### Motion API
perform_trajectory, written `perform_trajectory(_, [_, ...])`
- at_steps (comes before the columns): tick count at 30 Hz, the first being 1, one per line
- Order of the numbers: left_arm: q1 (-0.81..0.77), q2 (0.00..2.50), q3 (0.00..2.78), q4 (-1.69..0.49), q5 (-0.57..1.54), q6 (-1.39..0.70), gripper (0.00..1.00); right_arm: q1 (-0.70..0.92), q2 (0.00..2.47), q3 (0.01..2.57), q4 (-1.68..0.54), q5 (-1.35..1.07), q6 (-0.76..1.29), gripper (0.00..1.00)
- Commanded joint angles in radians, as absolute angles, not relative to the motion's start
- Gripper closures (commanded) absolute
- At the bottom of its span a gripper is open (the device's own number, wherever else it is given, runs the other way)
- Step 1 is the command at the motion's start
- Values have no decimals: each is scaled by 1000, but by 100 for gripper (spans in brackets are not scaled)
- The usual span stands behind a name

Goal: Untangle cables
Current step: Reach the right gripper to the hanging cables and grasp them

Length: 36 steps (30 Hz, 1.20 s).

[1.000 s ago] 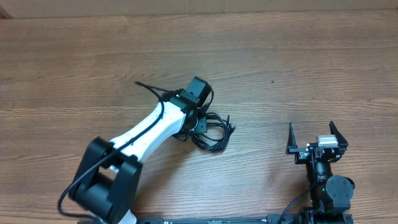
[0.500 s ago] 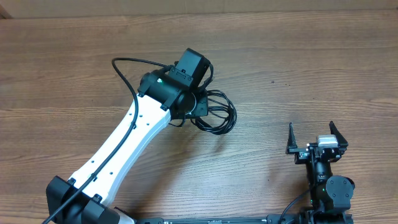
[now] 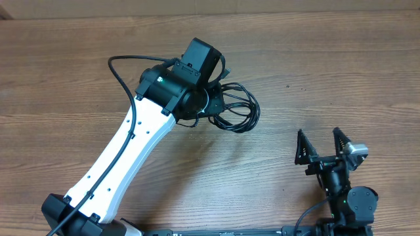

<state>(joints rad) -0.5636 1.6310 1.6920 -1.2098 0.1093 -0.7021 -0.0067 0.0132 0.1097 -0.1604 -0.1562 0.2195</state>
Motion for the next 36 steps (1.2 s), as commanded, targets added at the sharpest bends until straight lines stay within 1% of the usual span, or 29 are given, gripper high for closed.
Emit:
perform_trajectory(1, [-569, 1603, 1725, -1208, 123, -822, 96, -11, 41, 275, -258, -194, 301, 0])
perform_trajectory(2, [-570, 1603, 1725, -1210, 124, -931, 96, -11, 83, 345, -327, -210, 311, 0])
perform_trajectory(5, [-570, 1603, 1725, -1216, 124, -1044, 96, -10, 166, 450, -428, -250, 315, 0])
perform_trajectory(9, [-570, 1603, 1725, -1216, 123, -1052, 96, -10, 350, 625, -580, -350, 315, 0])
perform_trajectory(11, [-570, 1603, 1725, -1214, 123, -993, 96, -10, 442, 690, -614, -448, 315, 0])
perform_trajectory(12, [-570, 1603, 1725, -1213, 123, -959, 96, -10, 469, 705, -617, -485, 315, 0])
perform_trajectory(13, [-570, 1603, 1725, -1215, 123, -923, 96, -10, 526, 730, -612, -580, 314, 0])
perform_trajectory(15, [-570, 1603, 1725, -1216, 127, -857, 96, -10, 590, 744, -583, -694, 315, 0])
perform_trajectory(17, [-571, 1603, 1725, -1216, 159, -804, 96, -10, 657, 744, -518, -800, 323, 0])
perform_trajectory(20, [-571, 1603, 1725, -1215, 207, -748, 96, -10, 739, 744, -434, -959, 401, 0])
perform_trajectory(22, [-571, 1603, 1725, -1215, 223, -708, 96, -10, 785, 744, -380, -1043, 400, 0])
perform_trajectory(27, [-571, 1603, 1725, -1214, 247, -641, 96, -10, 901, 744, -350, -1068, 403, 0])
perform_trajectory(31, [-571, 1603, 1725, -1202, 263, -612, 96, -10, 988, 744, -353, -1068, 450, 0])
perform_trajectory(34, [-571, 1603, 1725, -1182, 254, -603, 96, -10, 1036, 744, -355, -1087, 458, 6])
perform_trajectory(36, [-571, 1603, 1725, -1169, 251, -597, 96, -10, 1054, 744, -366, -1091, 460, 6])
